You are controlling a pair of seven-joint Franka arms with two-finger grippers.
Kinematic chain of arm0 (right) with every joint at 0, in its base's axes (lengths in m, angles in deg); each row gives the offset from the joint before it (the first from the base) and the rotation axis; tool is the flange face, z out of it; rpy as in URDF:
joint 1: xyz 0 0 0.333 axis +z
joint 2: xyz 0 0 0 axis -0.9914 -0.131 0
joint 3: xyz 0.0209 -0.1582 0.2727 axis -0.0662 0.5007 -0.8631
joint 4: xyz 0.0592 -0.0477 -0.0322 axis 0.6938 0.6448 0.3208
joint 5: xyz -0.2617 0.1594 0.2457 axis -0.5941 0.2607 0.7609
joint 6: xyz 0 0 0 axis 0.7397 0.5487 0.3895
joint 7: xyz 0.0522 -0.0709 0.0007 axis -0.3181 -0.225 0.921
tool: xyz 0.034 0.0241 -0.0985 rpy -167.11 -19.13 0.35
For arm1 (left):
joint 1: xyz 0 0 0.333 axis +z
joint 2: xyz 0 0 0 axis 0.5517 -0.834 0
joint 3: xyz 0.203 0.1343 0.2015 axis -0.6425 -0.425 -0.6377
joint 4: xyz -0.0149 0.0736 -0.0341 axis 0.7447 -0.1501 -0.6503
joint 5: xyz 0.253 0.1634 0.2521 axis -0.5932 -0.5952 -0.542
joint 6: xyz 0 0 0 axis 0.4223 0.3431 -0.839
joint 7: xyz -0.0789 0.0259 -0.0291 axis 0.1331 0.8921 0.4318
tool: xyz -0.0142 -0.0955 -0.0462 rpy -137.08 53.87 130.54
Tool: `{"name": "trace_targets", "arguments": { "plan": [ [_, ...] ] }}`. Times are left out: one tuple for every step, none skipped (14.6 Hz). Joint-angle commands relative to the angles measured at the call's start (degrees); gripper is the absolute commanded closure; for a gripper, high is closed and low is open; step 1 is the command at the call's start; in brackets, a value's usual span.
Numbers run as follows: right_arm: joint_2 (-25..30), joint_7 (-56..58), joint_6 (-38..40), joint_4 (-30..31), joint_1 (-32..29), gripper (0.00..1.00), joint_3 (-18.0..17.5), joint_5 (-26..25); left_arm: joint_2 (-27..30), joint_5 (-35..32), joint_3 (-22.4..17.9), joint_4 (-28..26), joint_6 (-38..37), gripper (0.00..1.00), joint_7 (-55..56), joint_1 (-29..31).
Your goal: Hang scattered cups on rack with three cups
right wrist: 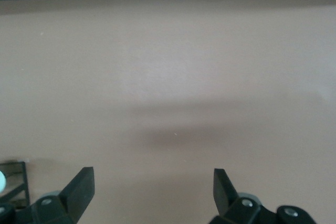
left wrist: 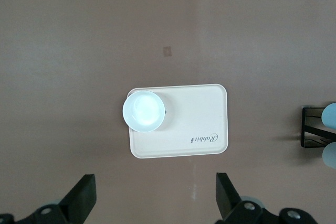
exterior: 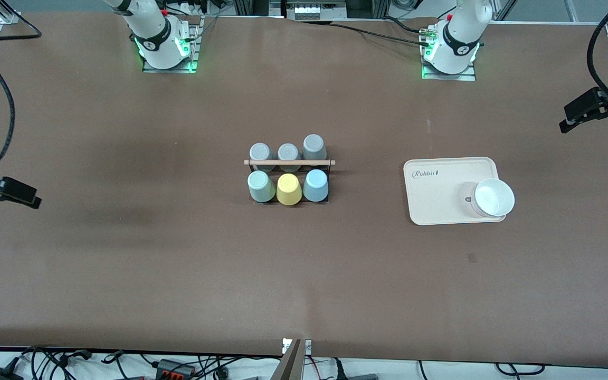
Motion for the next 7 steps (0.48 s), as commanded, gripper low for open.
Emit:
{"name": "trace_targets", "arguments": {
  "plan": [
    [4.46,0.59,-1.61,6.35,-1.74,0.00,-3.22,-1.92,0.04,-0.48,0.30,1.10,-1.04,0.00,-0.49,0.29],
    [4.63,0.59,-1.34,6.79,-1.83,0.00,-3.31,-2.01,0.04,-0.48,0.22,1.28,-1.04,0.00,-0.49,0.29],
    [5.50,1.20,-1.43,8.01,-1.92,0.00,-3.31,-2.01,0.04,-0.48,0.13,1.28,-1.04,0.00,-0.49,0.29],
    [6.91,1.81,-1.86,10.03,-2.01,0.00,-3.31,-2.01,0.04,-0.48,0.13,1.28,-1.04,0.00,-0.49,0.29],
    [8.75,1.90,-2.22,13.01,-1.92,0.00,-3.31,-2.10,0.04,-0.48,0.04,1.19,-1.04,0.00,-0.49,0.29],
    [10.59,1.82,-3.52,16.26,-1.83,0.00,-3.31,-2.10,0.13,-0.57,-0.05,1.19,-1.04,0.00,-0.32,0.38],
    [13.05,1.82,-5.28,20.12,-1.83,0.00,-3.31,-2.10,0.13,-0.57,-0.05,1.19,-1.04,0.00,0.12,0.47]
  ]
}}
